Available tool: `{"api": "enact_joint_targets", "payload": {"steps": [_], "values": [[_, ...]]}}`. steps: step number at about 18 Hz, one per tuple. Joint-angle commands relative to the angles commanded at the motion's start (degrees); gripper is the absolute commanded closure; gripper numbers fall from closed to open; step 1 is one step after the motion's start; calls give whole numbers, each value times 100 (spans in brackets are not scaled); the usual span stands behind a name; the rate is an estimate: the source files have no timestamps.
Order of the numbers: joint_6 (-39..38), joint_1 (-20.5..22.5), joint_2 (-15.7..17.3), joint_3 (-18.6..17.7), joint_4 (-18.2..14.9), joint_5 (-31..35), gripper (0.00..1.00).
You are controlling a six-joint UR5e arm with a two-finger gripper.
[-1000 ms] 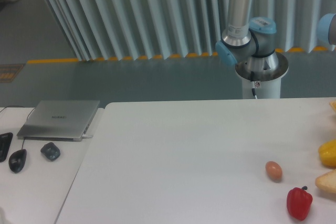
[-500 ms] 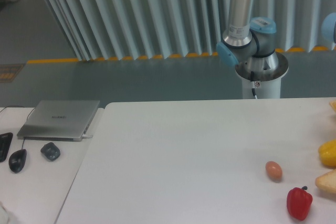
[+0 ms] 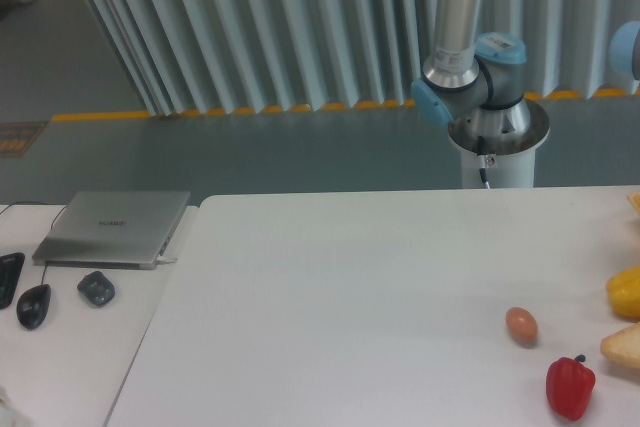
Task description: Place the triangular bread in the basket
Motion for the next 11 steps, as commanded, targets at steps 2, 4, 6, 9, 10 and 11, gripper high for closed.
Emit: {"api": "enact_joint_targets", "payload": {"steps": [2, 4, 6, 9, 10, 11], "values": [[-26, 9, -9, -9, 9, 0, 0], [-61, 9, -18, 8, 9, -9, 0], [-53, 0, -18, 8, 0, -17, 0], [-70, -61, -79, 26, 0, -35, 0], [-79, -79, -97, 43, 9, -35, 0], [-131, -105, -132, 78, 9, -35, 0]]}}
